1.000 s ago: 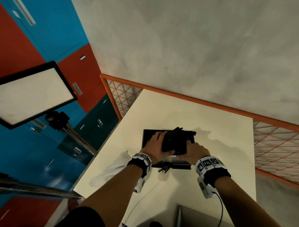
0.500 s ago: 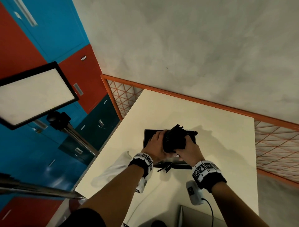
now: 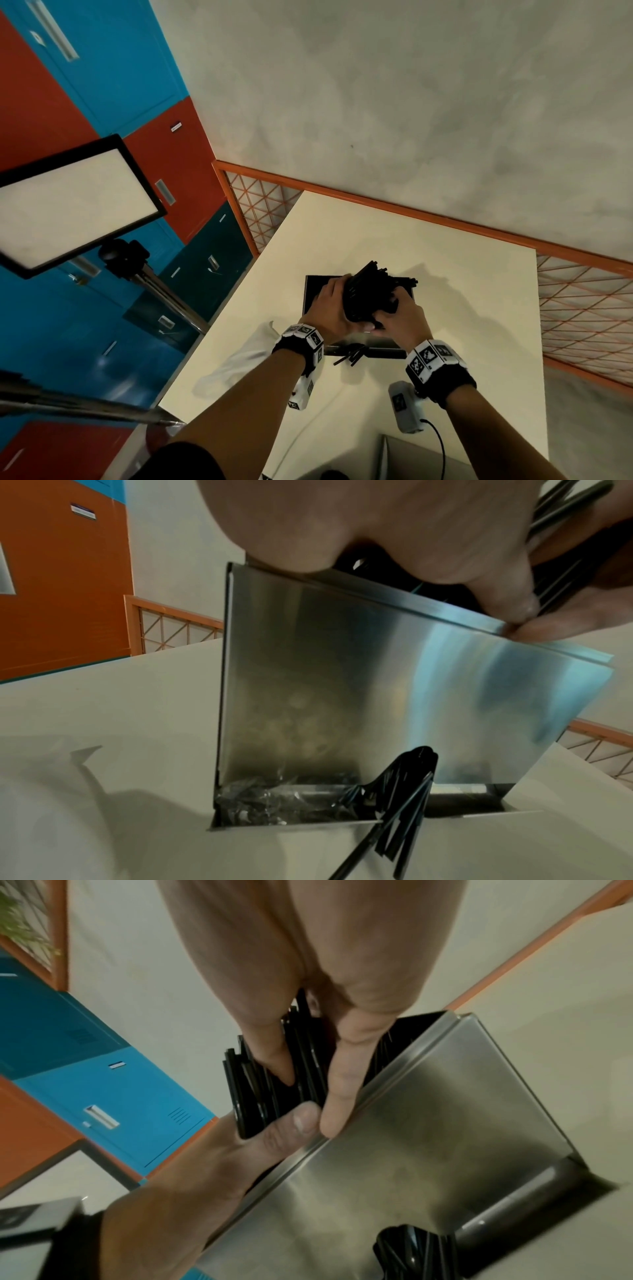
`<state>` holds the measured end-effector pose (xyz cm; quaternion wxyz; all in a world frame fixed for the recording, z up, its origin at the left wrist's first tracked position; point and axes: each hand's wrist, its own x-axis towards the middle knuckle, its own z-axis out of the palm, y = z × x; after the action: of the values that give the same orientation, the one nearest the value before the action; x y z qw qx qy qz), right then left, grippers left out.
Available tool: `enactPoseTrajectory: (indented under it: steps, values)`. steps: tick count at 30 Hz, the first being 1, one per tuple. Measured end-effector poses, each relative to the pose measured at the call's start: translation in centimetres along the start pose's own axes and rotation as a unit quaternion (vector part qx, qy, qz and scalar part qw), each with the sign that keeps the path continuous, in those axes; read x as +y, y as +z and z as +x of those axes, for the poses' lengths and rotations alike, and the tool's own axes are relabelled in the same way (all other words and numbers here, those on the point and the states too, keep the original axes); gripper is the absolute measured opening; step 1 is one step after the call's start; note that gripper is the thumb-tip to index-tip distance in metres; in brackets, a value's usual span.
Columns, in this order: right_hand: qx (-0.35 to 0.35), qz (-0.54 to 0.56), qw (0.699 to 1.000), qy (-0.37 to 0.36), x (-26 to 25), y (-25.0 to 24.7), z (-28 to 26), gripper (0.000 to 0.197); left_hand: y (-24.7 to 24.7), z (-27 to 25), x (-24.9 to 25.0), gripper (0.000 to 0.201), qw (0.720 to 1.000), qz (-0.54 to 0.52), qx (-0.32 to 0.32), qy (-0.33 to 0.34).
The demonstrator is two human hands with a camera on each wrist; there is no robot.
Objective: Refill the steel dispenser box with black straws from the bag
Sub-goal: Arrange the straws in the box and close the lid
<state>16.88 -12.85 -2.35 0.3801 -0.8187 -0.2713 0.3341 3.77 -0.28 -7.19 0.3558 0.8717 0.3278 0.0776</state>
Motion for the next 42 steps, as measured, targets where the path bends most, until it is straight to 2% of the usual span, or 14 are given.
enactPoseTrajectory:
  steps: [4, 10, 13, 15, 18, 23, 26, 29, 32, 34, 36, 37, 39, 42]
  values:
    - [0.017, -0.002, 1.0, 0.0, 0.3, -0.8, 0.4, 0.034, 0.0, 0.0, -0.1, 0.121, 1.0, -0.007, 0.006, 0.005]
    - [0.02, 0.112, 0.993, 0.012, -0.7, -1.8, 0.9, 0.023, 0.1, 0.0, 0.0, 0.117, 1.0, -0.011, 0.009, -0.01]
    - [0.014, 0.143, 0.99, -0.005, -1.6, -1.2, 0.9, 0.015, 0.2, 0.1, -0.1, 0.105, 1.0, -0.01, 0.021, 0.0]
    - [-0.001, 0.129, 0.991, -0.022, -2.1, -0.6, 0.7, 0.014, 0.3, 0.1, -0.2, 0.097, 1.0, 0.0, 0.028, 0.009]
    - [-0.023, 0.092, 0.995, -0.043, -2.1, 0.1, 0.9, 0.024, 0.3, 0.2, -0.3, 0.09, 0.999, 0.023, 0.023, 0.018]
    - [0.064, -0.065, 0.991, -0.099, -2.1, -1.4, 0.7, 0.035, 0.0, 0.5, -0.4, 0.091, 0.999, 0.035, 0.015, 0.011]
    - [0.11, -0.146, 0.973, -0.137, -2.3, -2.9, 0.1, 0.031, 0.1, 0.5, -0.5, 0.089, 0.999, 0.033, 0.014, 0.008]
    - [0.098, -0.231, 0.957, -0.145, -1.9, -3.9, -0.2, 0.017, 0.1, 0.5, -0.4, 0.089, 0.999, 0.032, 0.013, 0.005]
    - [-0.025, -0.303, 0.93, -0.206, -1.0, -4.1, -0.4, 0.014, 0.1, 0.4, -0.4, 0.089, 0.999, 0.035, 0.016, 0.008]
    - [-0.112, -0.365, 0.882, -0.275, -0.7, -3.9, -0.7, 0.016, 0.1, 0.3, -0.3, 0.089, 0.999, 0.037, 0.015, 0.01]
    - [-0.134, -0.425, 0.827, -0.343, -0.8, -3.6, -0.9, 0.019, 0.1, 0.3, -0.3, 0.089, 0.999, 0.033, 0.018, 0.011]
    - [-0.136, -0.44, 0.809, -0.365, -1.0, -3.4, -1.2, 0.022, 0.1, 0.3, -0.3, 0.089, 0.999, 0.033, 0.017, 0.011]
    - [-0.157, -0.449, 0.801, -0.363, -1.0, -2.7, -1.6, 0.024, 0.0, 0.2, -0.1, 0.088, 0.999, 0.037, 0.01, 0.007]
    - [-0.178, -0.489, 0.797, -0.307, -0.4, -2.2, -1.4, 0.02, 0.0, 0.2, -0.1, 0.089, 0.999, 0.04, 0.009, 0.009]
